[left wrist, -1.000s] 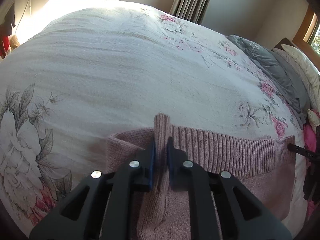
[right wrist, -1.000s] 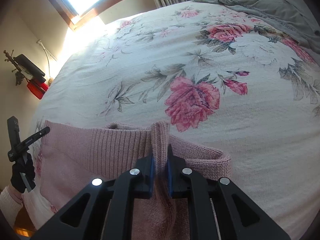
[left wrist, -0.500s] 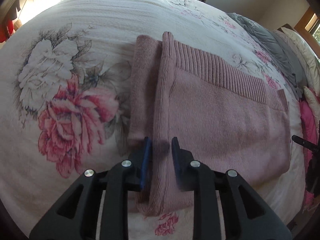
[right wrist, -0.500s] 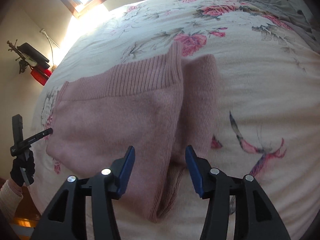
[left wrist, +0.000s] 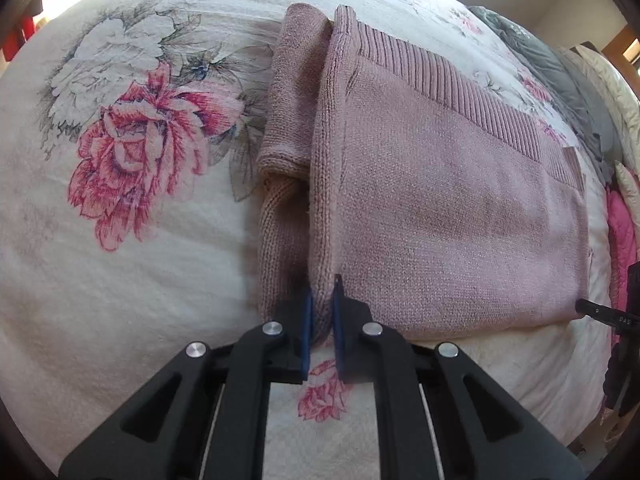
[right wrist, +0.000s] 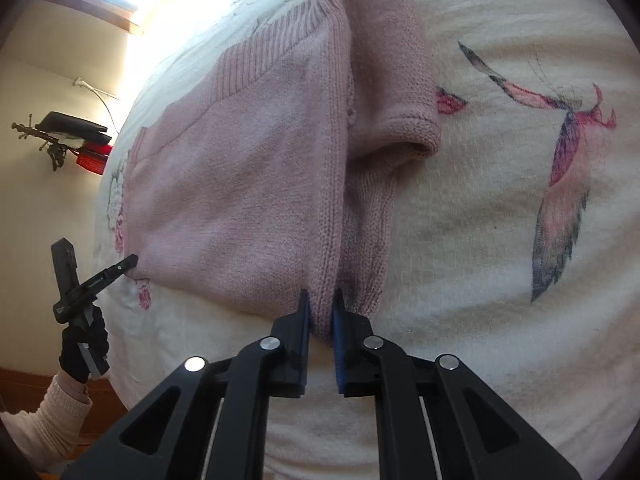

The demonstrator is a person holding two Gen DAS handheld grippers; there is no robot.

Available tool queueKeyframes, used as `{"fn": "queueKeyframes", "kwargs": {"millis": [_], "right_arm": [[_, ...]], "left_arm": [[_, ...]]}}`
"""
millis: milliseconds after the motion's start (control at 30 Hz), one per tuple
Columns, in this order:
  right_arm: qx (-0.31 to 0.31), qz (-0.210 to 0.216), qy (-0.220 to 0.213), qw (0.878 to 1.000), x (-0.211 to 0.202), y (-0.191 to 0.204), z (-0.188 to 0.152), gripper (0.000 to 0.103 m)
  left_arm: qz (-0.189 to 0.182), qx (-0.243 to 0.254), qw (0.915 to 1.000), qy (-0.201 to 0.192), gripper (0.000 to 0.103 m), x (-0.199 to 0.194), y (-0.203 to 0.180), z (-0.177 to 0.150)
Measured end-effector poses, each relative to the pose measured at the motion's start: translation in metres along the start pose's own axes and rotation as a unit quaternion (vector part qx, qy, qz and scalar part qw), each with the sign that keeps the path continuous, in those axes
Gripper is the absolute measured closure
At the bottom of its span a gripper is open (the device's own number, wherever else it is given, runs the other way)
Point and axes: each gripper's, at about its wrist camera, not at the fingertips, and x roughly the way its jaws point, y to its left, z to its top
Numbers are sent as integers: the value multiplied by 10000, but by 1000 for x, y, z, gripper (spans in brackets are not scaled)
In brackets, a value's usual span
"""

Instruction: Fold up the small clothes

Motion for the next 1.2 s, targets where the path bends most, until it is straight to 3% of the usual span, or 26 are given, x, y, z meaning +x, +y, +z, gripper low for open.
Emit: {"fn": "queueKeyframes", "kwargs": {"millis": [200, 367, 667, 733, 800, 833, 900, 1000, 1067, 1200], "right_arm": [[-117, 33, -63, 9999, -28, 4, -1, 95], [-64, -338, 175, 9993, -4, -12, -5, 95], [140, -349, 219, 9991, 17, -28, -10, 94], [156, -300, 218, 9992, 9, -25, -7, 86], [81, -318, 41, 9995, -8, -20, -3, 65], [24, -320, -97, 9994, -18, -17, 0, 60], [45, -286, -325, 9991, -36, -16, 11, 28], [158, -137, -500, 9985, -47, -21, 31, 26], [243, -160, -446, 9986, -43, -27, 46, 21], [374, -107, -354, 9986, -24, -39, 71, 21]], "left_arm": [[-17, 169, 9999, -31, 96, -11, -1, -1], [144, 267, 9995, 76, 96, 3, 4, -4], [127, 249, 9996, 59, 93, 10, 4, -2], [216, 218, 9995, 34, 91, 1, 3, 0], [445, 270, 9984, -207, 83, -16, -3, 4], [494, 307, 9974, -420, 83, -26, -8, 7], [326, 344, 9961, -742, 78, -42, -21, 16], [-126, 514, 9950, -849, 71, -42, -52, 36], [-314, 697, 9939, -799, 71, -29, -79, 48], [-712, 784, 9928, -552, 70, 7, -116, 66]]}}
